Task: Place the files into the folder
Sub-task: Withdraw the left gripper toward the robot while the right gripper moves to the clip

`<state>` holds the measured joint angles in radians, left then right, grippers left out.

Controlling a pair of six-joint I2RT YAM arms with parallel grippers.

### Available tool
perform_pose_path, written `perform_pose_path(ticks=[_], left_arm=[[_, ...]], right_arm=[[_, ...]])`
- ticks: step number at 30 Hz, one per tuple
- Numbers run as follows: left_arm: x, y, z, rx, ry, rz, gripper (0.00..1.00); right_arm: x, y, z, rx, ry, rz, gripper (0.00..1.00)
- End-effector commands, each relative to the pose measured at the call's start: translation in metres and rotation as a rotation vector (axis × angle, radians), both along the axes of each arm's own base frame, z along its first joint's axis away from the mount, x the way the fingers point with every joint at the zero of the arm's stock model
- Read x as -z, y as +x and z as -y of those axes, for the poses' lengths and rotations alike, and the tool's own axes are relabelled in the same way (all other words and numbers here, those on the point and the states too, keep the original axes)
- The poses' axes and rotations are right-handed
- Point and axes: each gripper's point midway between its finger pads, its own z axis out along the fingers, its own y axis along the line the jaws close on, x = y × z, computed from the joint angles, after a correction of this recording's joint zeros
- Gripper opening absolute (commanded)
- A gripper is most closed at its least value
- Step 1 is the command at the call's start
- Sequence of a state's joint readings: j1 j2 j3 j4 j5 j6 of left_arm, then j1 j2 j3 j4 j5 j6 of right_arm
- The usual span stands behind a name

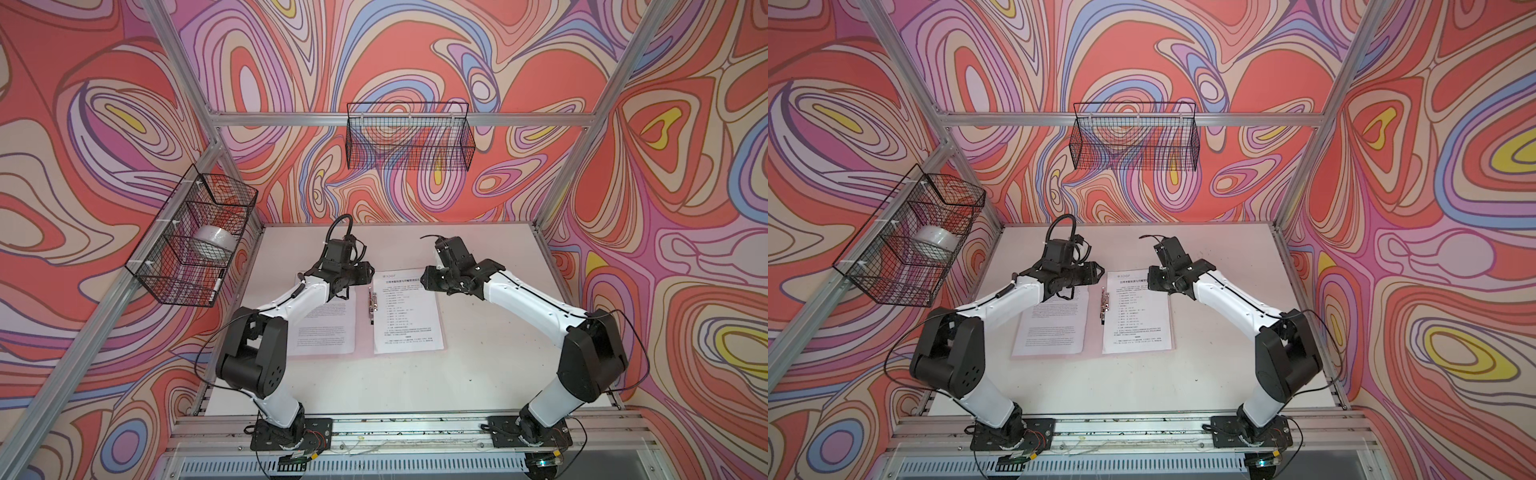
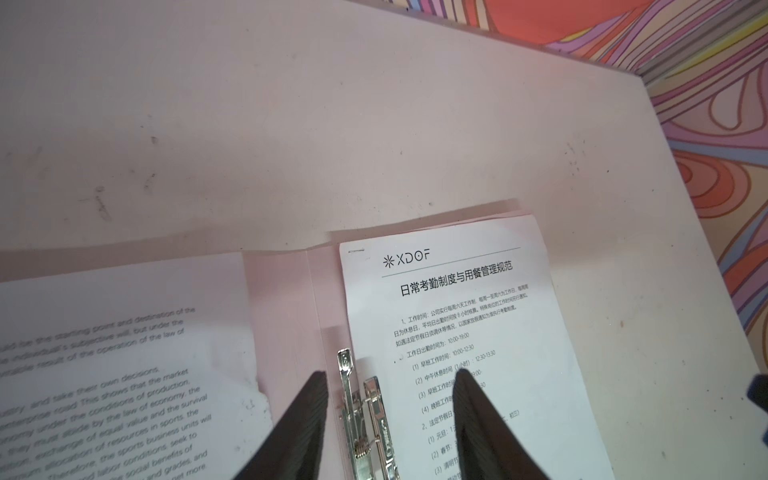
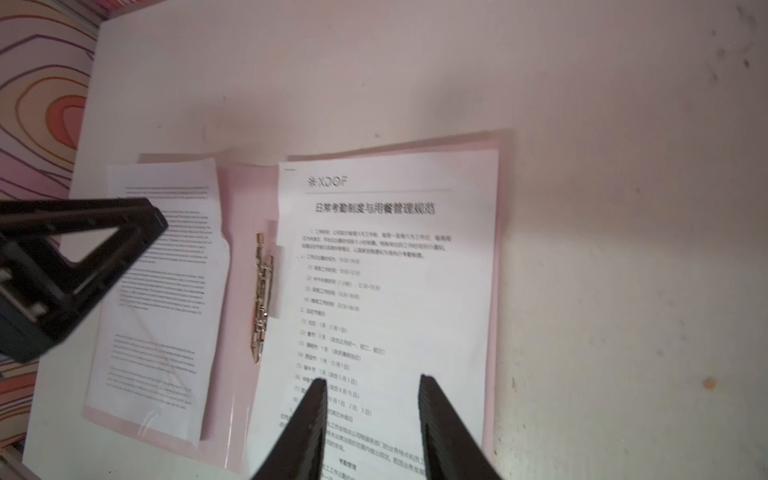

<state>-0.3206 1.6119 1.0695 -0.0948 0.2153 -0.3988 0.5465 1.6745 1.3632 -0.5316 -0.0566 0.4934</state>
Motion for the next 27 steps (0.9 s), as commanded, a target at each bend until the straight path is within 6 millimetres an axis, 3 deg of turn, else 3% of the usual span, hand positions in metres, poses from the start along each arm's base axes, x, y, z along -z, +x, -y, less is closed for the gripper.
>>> perform_pose_path(ticks=[1, 2, 5, 11, 27], left_arm=[[-0.007, -0.013, -0.019, -0.106, -0.031, 0.027, 0.48], [-0.005, -0.02, -0.024, -0.13, -0.031, 0.029, 0.48], [0.003, -0.037, -0.035, -0.166, -0.032, 0.031, 0.46], [0.02, -0.062, -0.05, -0.198, -0.019, 0.041, 0.44], [0.055, -0.087, -0.048, -0.149, -0.046, -0.027, 0.36]], right_arm=[[-0.003, 0.016, -0.03, -0.119, 0.039, 0.029, 0.37], [0.004, 0.023, -0.043, -0.151, 0.064, 0.021, 0.37], [0.002, 0.041, -0.071, -0.21, 0.149, 0.04, 0.37], [0.014, 0.061, -0.111, -0.302, 0.272, 0.035, 0.35], [0.077, 0.069, -0.149, -0.38, 0.379, -0.044, 0.36]])
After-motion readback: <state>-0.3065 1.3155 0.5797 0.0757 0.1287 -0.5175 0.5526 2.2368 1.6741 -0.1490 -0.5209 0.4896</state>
